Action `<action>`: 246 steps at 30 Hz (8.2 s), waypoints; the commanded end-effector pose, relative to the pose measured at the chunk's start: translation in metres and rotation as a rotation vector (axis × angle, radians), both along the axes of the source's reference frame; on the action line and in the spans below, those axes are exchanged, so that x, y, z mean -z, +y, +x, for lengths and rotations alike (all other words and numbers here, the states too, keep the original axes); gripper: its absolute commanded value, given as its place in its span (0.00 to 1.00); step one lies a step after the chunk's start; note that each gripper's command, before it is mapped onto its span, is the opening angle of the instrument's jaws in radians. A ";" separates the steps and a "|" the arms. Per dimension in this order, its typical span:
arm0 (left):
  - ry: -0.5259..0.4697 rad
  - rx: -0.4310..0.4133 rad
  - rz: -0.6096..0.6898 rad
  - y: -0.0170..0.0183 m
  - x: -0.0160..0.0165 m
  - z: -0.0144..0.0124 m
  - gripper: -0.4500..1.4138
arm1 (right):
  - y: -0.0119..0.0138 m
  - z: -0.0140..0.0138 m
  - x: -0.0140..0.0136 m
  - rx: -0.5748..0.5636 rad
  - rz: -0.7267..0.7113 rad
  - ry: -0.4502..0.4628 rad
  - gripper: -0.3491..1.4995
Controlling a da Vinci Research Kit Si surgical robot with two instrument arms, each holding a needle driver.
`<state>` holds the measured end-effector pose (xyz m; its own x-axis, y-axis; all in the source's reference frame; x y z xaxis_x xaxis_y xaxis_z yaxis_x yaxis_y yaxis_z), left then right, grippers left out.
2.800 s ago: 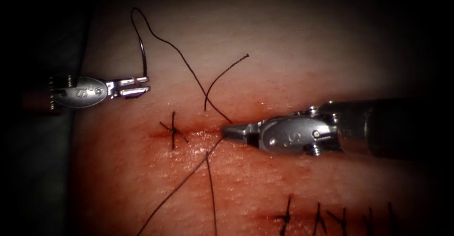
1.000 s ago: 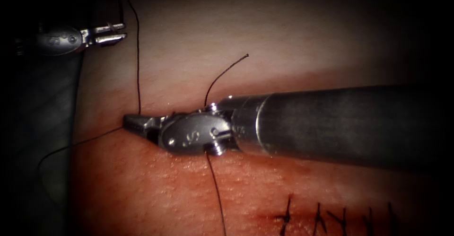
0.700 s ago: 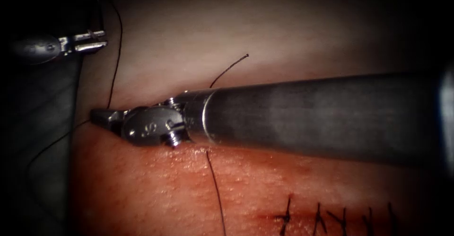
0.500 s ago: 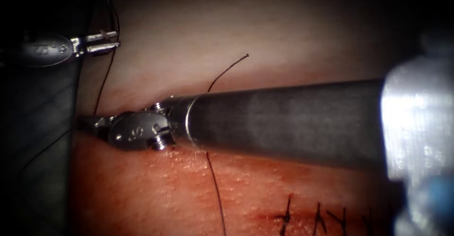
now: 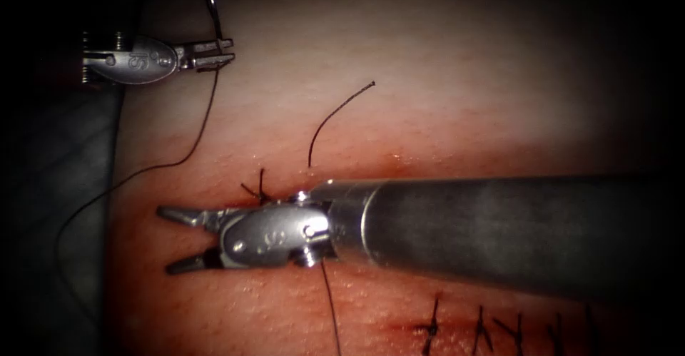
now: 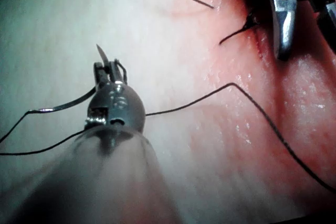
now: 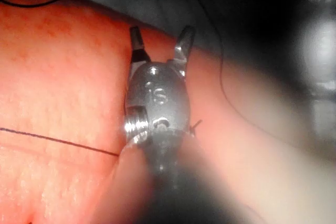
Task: Wound Closure
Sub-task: Set the needle down, then adjust the short suture tail, then grab a long length of suture with the left gripper, then use the right gripper to hand off more suture to the left gripper.
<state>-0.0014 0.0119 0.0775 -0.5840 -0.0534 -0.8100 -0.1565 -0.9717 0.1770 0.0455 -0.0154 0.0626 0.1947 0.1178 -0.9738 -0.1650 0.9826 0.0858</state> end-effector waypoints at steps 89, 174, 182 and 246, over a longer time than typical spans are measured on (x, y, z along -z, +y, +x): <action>-0.193 -0.180 0.062 -0.0256 0.0151 -0.0113 0.23 | 0.0118 -0.0153 -0.0100 -0.639 1.179 0.059 0.00; -0.072 -0.486 -0.461 -0.0306 0.0171 -0.0183 0.39 | 0.0034 -0.0254 -0.0026 -0.178 0.372 -0.198 0.98; -0.109 -0.501 -0.436 -0.0277 0.0176 -0.0170 0.00 | 0.0006 -0.0238 -0.0019 -0.006 0.199 -0.134 0.70; -0.189 -0.482 -0.360 -0.0216 0.0172 -0.0142 0.76 | 0.0075 -0.0159 -0.0053 0.081 -0.340 -0.004 0.00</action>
<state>-0.0151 -0.0100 0.0597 -0.2700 -0.5639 -0.7805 0.2323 -0.8248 0.5155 0.0286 -0.0076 0.0684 0.1979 -0.2238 -0.9543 -0.0861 0.9659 -0.2443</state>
